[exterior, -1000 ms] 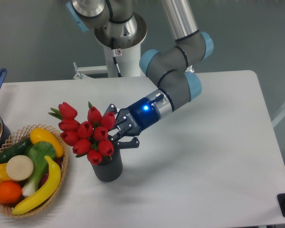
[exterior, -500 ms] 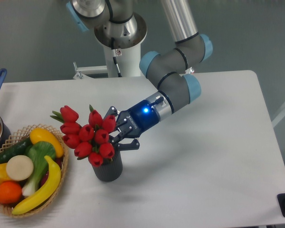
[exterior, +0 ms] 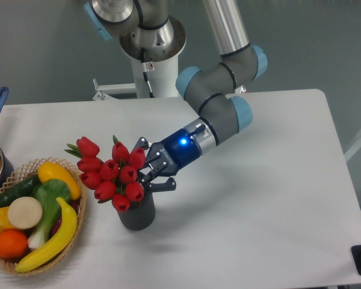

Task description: Insert the flowers into the vase

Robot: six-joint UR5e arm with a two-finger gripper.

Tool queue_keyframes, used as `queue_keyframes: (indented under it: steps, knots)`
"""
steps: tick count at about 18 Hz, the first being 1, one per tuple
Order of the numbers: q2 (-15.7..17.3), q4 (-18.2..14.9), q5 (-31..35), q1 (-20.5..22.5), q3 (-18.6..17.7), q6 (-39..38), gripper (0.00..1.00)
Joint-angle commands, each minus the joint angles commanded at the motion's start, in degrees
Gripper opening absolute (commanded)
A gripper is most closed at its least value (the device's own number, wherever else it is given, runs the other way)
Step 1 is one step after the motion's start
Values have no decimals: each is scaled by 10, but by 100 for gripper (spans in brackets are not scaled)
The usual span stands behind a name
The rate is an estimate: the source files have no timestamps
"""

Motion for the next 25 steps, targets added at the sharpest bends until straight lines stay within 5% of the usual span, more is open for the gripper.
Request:
queue_keyframes:
  steps: [7, 14, 19, 25]
  knots:
    - [1, 1, 15, -1, -2, 2, 35]
    - [-5, 1, 16, -1, -3, 28, 61]
    - [-4, 1, 16, 0, -3, 31, 63]
    - [-3, 1, 16, 3, -2, 41, 100]
